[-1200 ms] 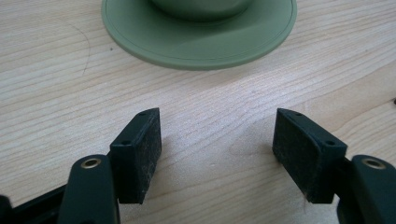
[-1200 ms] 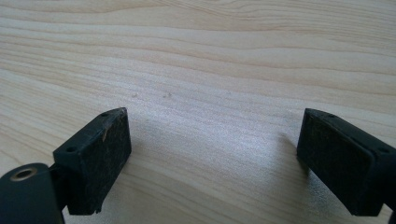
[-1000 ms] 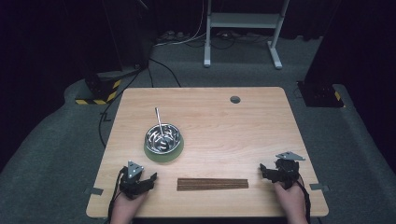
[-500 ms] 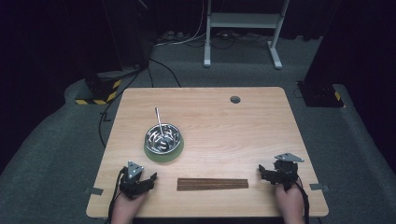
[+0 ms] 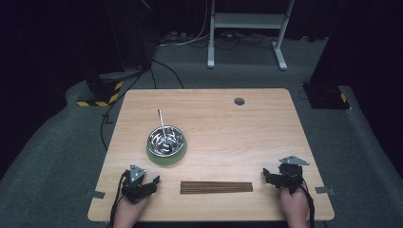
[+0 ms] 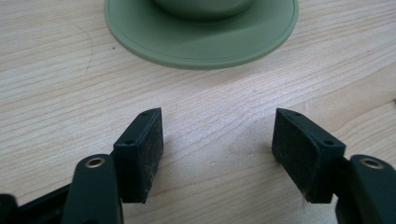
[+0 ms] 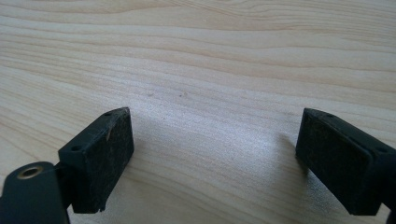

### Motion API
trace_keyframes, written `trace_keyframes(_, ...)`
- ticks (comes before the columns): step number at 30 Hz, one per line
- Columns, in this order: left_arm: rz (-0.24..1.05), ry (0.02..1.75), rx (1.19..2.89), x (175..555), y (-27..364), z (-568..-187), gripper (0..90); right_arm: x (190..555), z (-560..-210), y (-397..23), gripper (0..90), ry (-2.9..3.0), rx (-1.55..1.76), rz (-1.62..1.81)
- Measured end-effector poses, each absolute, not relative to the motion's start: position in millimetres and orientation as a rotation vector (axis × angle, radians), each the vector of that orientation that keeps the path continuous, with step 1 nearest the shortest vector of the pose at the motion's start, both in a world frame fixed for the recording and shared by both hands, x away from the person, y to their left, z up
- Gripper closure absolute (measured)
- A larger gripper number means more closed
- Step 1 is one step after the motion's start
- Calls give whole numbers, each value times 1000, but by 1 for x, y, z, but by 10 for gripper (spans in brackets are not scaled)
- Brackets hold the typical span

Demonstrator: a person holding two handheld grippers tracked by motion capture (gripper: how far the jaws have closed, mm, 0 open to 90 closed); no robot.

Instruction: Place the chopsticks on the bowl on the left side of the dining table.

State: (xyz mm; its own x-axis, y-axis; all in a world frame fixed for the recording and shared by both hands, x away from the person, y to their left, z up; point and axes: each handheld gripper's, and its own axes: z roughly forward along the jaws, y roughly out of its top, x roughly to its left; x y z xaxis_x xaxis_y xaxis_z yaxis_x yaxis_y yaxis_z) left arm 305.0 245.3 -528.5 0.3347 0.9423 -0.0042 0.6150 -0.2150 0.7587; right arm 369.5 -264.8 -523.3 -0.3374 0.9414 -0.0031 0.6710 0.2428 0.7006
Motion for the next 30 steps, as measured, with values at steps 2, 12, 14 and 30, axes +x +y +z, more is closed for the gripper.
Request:
trace_keyframes(2, 625, 1362, 1929, 305, 245, -528, 359, 369, -523, -265, 108, 2095, 1472, 854)
trace_keyframes(12, 652, 1323, 1976, 304, 238, -524, 390, 370, -523, -265, 108, 2094, 1471, 853)
trace_keyframes(14, 644, 1307, 1966, 304, 234, -522, 391, 369, -523, -265, 108, 2094, 1471, 852)
trace_keyframes(30, 536, 1133, 2057, 309, 208, -505, 437, 369, -524, -264, 113, 2086, 1466, 856)
